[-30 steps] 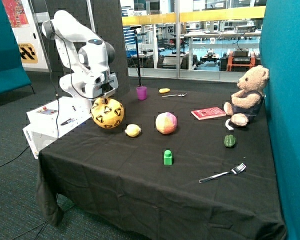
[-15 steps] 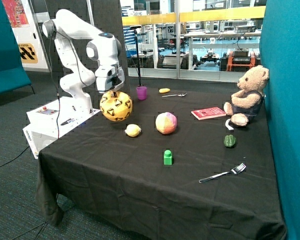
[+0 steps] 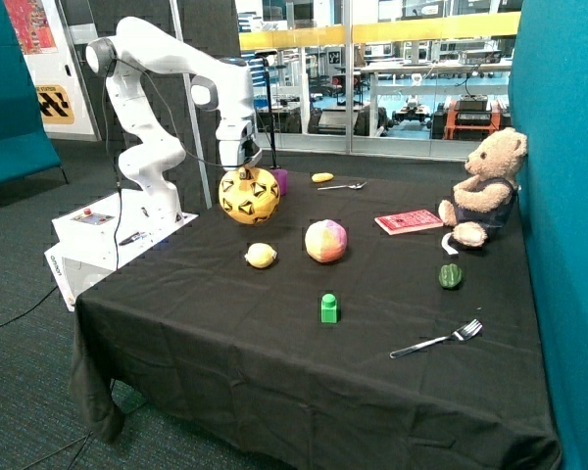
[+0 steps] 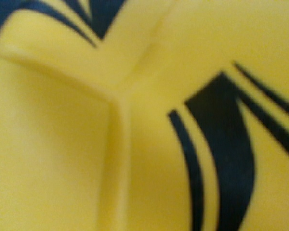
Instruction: Sort the balls from left to right in order of size
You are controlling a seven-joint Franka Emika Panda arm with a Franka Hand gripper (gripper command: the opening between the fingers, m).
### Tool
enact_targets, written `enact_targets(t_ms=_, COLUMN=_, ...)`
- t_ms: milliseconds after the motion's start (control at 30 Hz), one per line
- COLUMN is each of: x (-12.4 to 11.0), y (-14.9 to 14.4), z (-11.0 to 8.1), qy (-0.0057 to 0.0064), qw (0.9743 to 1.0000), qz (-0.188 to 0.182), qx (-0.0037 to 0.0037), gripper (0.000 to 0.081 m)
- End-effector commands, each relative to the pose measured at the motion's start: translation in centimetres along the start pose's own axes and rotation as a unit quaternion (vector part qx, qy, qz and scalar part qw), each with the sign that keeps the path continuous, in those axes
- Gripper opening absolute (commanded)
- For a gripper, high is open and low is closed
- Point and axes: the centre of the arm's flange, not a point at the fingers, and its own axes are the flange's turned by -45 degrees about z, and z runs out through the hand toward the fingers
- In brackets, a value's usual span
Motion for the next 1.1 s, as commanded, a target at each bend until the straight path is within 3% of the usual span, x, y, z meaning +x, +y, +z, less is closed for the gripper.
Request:
enact_targets(t_ms=0, x=2.7, y=-4.7, z=-0.4, qy=-0.0017, qw=0.9980, qz=-0.063, qx=0.00054, gripper=0.0000)
enact_targets(t_ms=200, x=3.8, y=-7.7, z=-0.5, qy=-0.0017, qw=0.9954, qz=-0.096, qx=0.00060, gripper=0.0000)
enact_targets(t_ms=300, x=4.4, y=-9.3, z=-0.4, qy=-0.0016, qw=0.9926, qz=-0.121, qx=0.00064, gripper=0.0000)
enact_targets(t_ms=767, x=6.6, y=-15.1, z=0.6, qy=-0.0016, qw=0.9848, qz=-0.173, qx=0.00072, gripper=0.0000)
enact_targets(t_ms=1067, x=8.2, y=-16.8, z=1.9, qy=-0.0016, qw=0.9833, qz=-0.182, qx=0.00074, gripper=0.0000)
